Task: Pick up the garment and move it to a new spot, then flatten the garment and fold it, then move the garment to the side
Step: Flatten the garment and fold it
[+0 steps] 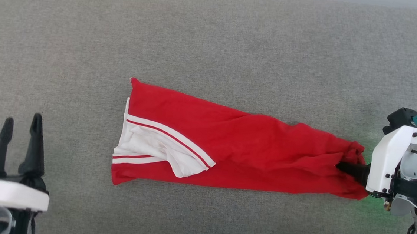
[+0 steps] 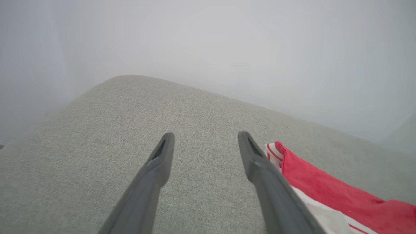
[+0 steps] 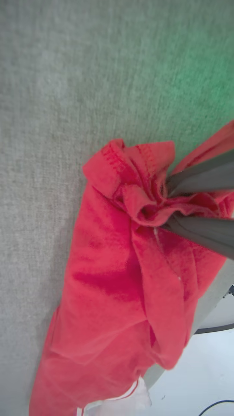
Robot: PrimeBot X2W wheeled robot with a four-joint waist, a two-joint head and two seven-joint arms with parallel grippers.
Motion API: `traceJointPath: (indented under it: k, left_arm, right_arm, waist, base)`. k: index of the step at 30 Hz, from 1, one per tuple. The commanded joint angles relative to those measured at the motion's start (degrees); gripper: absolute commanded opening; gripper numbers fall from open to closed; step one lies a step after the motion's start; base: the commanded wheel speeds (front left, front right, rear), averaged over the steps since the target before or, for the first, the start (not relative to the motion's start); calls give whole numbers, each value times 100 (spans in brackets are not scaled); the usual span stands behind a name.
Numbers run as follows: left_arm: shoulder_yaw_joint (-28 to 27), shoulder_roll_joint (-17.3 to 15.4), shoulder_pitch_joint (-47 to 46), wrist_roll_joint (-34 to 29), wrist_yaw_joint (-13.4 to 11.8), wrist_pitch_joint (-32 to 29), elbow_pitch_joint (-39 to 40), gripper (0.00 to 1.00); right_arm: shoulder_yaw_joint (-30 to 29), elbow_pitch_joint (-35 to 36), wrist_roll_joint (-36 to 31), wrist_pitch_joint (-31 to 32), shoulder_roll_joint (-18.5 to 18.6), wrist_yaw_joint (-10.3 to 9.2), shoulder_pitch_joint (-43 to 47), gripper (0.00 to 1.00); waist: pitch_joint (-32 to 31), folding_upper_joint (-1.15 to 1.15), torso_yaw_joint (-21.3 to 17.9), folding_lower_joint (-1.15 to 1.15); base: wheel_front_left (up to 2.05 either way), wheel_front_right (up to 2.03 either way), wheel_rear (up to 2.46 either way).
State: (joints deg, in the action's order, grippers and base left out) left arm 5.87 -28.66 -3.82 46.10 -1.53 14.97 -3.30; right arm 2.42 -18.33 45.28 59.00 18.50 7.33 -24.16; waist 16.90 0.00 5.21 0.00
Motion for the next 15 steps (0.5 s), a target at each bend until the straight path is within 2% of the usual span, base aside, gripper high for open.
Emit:
traceJointPath:
  k: [1, 4, 8, 13, 15]
  left_arm:
    - [-162, 163, 121, -151, 119, 25, -34, 100]
    - [-605, 595, 322, -557, 464, 25, -73, 100]
    - [-1106, 1111, 433, -984, 756, 25, -62, 100]
    - [-1611, 1601, 561, -1394, 898, 26, 137, 100]
    - [-1578, 1689, 630, -1443, 911, 26, 205, 100]
  right_arm:
    - [67, -76, 100, 66, -27, 27, 117, 0]
    - [-96, -5, 276, -22, 178, 14, 141, 0]
    - [-373, 3, 328, -180, 483, 14, 168, 0]
    - [-840, -140, 221, -281, 837, 14, 227, 0]
    - [-1043, -220, 155, -340, 930, 14, 214, 0]
  waist:
    - [-33, 0, 9, 0]
    - [-90, 0, 27, 0]
    - [-170, 0, 31, 0]
    - [-264, 0, 15, 0]
    - [-299, 0, 1, 0]
  base:
    - [0, 0, 0]
    - [0, 0, 0]
    - [0, 0, 0]
    - [0, 0, 0]
    - [0, 0, 0]
